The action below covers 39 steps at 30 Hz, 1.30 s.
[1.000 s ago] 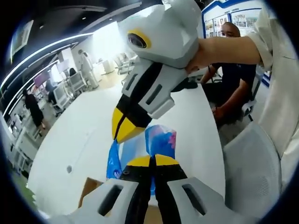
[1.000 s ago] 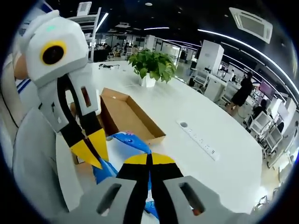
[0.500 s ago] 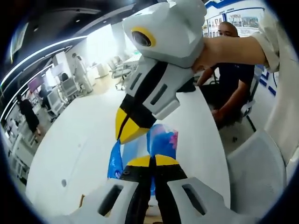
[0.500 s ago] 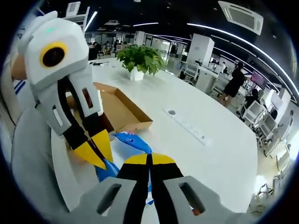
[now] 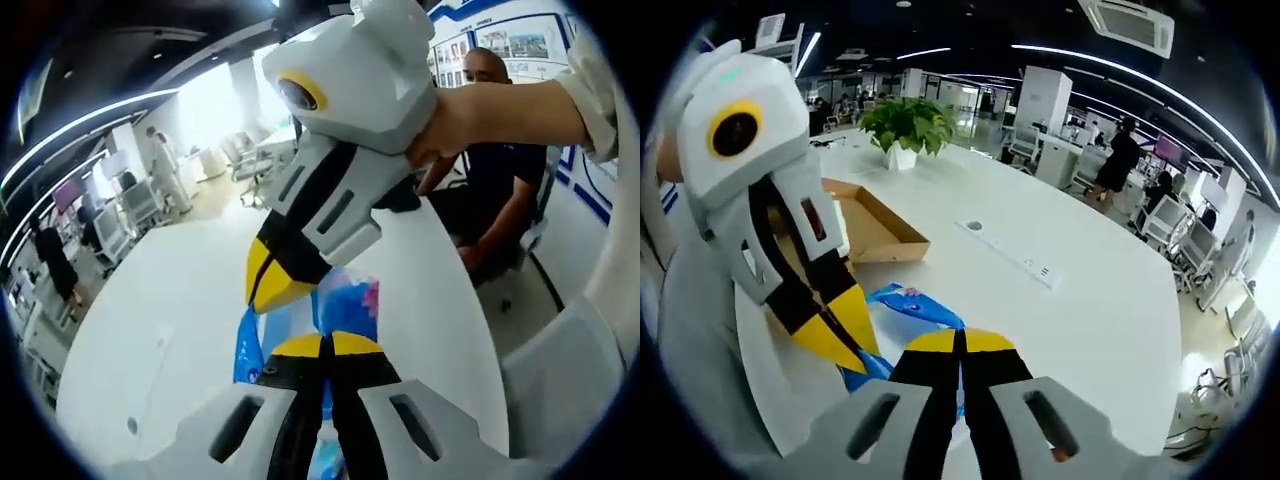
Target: Operate the shoe box by opening the lid, removing the specified soft item, and placing it in the target area until the item is outside and the box remains undamaged.
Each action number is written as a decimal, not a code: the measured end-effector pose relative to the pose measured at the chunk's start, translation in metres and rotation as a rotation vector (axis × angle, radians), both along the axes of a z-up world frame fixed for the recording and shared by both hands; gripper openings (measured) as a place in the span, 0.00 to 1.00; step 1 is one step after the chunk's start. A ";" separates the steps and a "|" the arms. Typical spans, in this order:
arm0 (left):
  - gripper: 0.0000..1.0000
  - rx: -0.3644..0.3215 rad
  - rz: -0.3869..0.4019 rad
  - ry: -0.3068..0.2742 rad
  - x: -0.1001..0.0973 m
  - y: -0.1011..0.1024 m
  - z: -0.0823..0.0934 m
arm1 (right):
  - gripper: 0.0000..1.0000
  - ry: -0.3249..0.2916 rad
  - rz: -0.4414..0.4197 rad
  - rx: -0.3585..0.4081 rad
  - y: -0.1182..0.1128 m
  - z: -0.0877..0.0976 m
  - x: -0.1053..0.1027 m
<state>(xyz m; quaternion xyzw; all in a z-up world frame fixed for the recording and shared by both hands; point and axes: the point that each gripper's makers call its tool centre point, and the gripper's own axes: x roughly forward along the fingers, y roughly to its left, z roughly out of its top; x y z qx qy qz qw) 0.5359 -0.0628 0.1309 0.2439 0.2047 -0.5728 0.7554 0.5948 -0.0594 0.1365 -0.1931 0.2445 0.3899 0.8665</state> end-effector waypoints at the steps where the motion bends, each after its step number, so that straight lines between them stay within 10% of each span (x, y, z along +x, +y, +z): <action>1: 0.00 0.000 -0.003 -0.002 0.002 -0.004 -0.002 | 0.00 0.000 -0.005 0.002 -0.002 -0.001 0.001; 39: 0.00 0.019 -0.134 0.016 0.038 -0.104 -0.057 | 0.00 0.107 -0.183 -0.022 -0.092 -0.064 0.037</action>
